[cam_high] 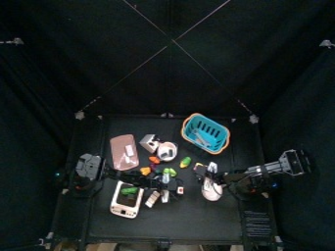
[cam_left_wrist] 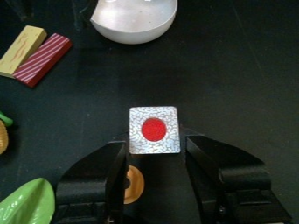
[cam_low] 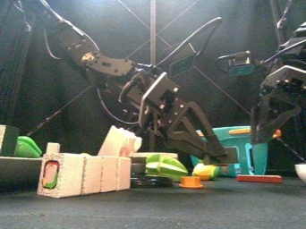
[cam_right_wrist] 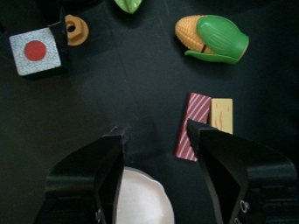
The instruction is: Place sushi piece on stove
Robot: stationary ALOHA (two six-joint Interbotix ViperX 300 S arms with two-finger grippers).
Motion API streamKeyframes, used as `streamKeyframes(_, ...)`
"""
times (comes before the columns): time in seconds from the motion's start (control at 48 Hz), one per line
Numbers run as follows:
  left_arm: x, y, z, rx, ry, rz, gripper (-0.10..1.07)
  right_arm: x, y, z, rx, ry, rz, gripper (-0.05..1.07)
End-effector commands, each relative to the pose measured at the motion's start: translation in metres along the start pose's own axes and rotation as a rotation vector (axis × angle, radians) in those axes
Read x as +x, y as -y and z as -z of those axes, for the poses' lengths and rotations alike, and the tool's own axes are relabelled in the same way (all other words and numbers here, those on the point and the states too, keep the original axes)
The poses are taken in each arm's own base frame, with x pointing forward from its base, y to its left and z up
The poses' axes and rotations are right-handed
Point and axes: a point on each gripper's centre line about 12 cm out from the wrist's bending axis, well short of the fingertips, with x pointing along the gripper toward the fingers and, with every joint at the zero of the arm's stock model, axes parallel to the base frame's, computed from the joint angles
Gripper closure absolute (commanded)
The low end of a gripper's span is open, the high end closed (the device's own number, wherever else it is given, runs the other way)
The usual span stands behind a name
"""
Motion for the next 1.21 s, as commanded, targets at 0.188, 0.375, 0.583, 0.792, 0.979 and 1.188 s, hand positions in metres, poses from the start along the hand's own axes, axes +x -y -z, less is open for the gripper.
streamKeyframes(0.188,-0.054,0.012,-0.021,0.033,0.050,0.037,0.30,-0.004,-0.001,-0.005,0.007,0.022,-0.010,0.15)
streamKeyframes(0.375,-0.101,0.033,-0.002,0.086,0.010,0.101,0.30,-0.004,0.000,-0.006,0.010,0.024,-0.009,0.15)
streamKeyframes(0.583,-0.146,0.059,0.024,0.131,-0.038,0.188,0.30,-0.004,0.000,-0.006,0.010,0.025,-0.010,0.15)
streamKeyframes(0.792,-0.178,0.077,0.043,0.104,-0.085,0.252,0.30,-0.004,0.000,-0.006,0.014,0.025,-0.008,0.15)
streamKeyframes(0.979,-0.204,0.076,0.047,0.004,-0.079,0.268,0.30,-0.004,0.002,-0.006,0.024,0.021,-0.005,0.15)
streamKeyframes(1.188,-0.234,0.083,0.068,-0.049,-0.130,0.330,0.30,-0.003,0.003,-0.005,0.030,0.019,-0.002,0.15)
